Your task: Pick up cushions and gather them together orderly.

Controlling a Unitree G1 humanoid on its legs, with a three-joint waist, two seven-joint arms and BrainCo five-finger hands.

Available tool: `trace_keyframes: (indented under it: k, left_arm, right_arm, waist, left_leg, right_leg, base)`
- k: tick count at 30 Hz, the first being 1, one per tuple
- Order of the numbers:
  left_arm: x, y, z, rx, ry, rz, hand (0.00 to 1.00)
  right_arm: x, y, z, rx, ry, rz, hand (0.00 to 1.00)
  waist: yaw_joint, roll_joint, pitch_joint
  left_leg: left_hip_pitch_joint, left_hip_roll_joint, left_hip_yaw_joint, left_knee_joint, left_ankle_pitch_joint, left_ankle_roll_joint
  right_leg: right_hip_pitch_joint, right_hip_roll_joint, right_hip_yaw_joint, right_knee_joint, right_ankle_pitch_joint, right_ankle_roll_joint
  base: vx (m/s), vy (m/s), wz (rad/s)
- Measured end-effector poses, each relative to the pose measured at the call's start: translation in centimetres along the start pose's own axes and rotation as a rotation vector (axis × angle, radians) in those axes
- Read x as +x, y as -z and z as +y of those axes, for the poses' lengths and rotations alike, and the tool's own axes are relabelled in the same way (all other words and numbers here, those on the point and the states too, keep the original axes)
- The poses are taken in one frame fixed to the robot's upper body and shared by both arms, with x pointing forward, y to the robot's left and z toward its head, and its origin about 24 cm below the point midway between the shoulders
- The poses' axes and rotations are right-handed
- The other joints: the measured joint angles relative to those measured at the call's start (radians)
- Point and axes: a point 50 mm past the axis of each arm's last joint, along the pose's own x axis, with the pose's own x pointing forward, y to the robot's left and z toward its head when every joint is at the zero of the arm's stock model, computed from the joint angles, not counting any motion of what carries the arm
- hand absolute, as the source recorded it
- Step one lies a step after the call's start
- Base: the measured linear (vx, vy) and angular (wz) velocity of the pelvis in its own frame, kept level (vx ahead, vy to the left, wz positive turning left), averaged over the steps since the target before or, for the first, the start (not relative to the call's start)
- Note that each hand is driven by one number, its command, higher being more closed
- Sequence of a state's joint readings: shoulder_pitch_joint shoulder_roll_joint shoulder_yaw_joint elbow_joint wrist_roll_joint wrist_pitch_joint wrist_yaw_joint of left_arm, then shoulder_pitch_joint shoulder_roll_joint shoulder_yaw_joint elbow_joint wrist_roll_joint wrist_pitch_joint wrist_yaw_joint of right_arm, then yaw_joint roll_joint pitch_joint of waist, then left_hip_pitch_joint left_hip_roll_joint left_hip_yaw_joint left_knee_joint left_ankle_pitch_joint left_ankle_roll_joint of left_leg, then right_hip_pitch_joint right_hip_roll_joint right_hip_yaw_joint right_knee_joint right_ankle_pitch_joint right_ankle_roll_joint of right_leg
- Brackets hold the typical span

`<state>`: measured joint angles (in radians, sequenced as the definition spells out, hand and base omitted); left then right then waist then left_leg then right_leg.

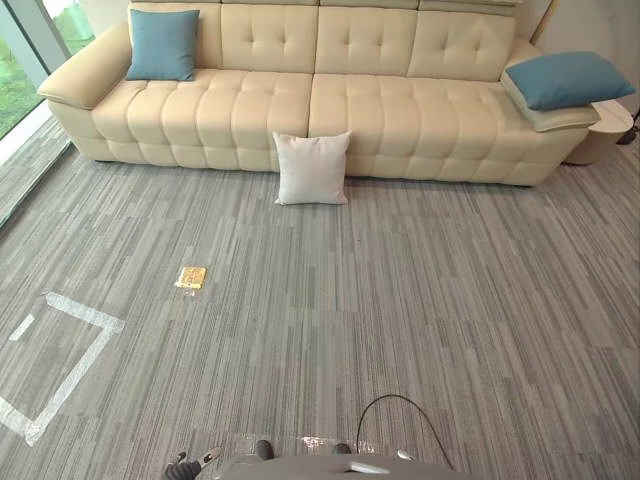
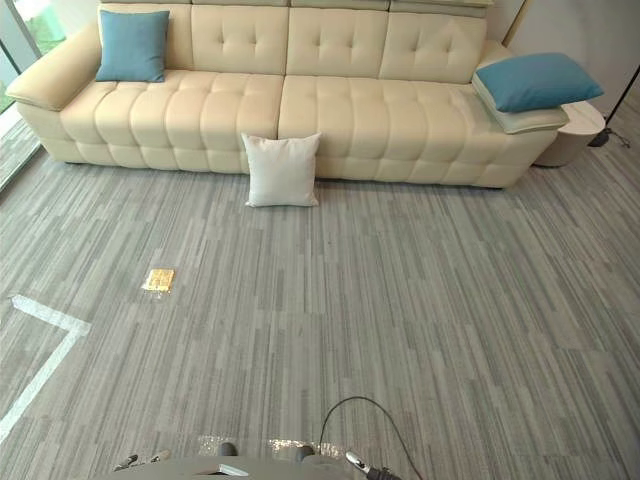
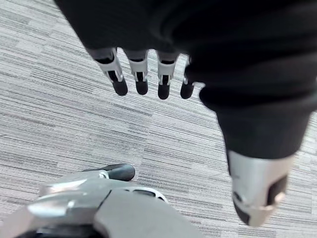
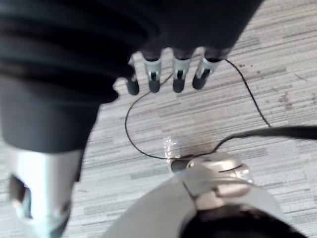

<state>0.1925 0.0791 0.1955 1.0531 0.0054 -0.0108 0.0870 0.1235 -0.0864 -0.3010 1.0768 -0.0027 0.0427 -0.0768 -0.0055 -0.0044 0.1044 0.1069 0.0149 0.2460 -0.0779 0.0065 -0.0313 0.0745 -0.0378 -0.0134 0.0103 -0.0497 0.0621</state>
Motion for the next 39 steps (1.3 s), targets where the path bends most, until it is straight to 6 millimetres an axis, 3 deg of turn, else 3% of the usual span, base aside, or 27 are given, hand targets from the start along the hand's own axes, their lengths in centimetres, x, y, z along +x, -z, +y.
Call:
trace_keyframes:
  k: [8,14,18,22,39]
  left_arm:
    - [0.0,-0.1,-0.1,-0.003,-0.001,-0.002,0.00]
    - [0.2,-0.7,0.1,-0.038,-0.013,-0.018,0.00]
    - [0.3,-1.1,0.4,-0.032,-0.019,-0.025,0.00]
    - [0.5,-2.0,0.1,-0.033,-0.006,-0.047,0.00]
    - [0.5,-2.1,-0.5,0.005,0.019,-0.052,0.00]
  right_arm:
    - [0.1,-0.3,0.0,0.027,0.006,-0.005,0.00]
    - [0.1,-0.9,0.4,0.032,-0.004,-0.028,0.00]
    - [0.0,-1.2,0.8,0.032,-0.014,-0.042,0.00]
    - [0.0,-1.1,0.5,0.029,-0.008,-0.041,0.00]
    - [0.1,-1.4,0.2,0.035,0.000,-0.049,0.00]
  waist:
    - [-0.002,0.002,0.004]
    - [0.014,-0.012,0.037]
    - [0.009,-0.024,0.044]
    - [-0.003,-0.009,0.046]
    - [-0.011,0.008,0.046]
  left_leg:
    - [0.001,0.009,0.018,-0.006,0.001,-0.002]
    - [-0.002,0.024,0.124,-0.007,0.000,-0.001]
    - [-0.012,0.041,0.179,-0.006,-0.004,-0.007]
    - [-0.010,0.050,0.154,-0.001,-0.005,-0.016]
    - [0.007,0.051,0.123,0.003,-0.011,-0.028]
  right_leg:
    - [-0.005,0.009,0.007,-0.007,0.014,0.000]
    - [-0.052,0.017,0.059,-0.014,0.040,0.000]
    - [-0.100,0.007,-0.008,0.009,0.052,-0.007]
    - [-0.079,0.010,-0.051,-0.001,0.051,-0.011]
    - [-0.014,0.008,-0.102,-0.065,0.066,-0.010]
  base:
    - [-0.05,-0.028,-0.05]
    - [-0.08,-0.016,-0.46]
    - [-0.04,-0.044,-0.53]
    - [0.05,-0.050,0.19]
    - [0.00,-0.027,0.07]
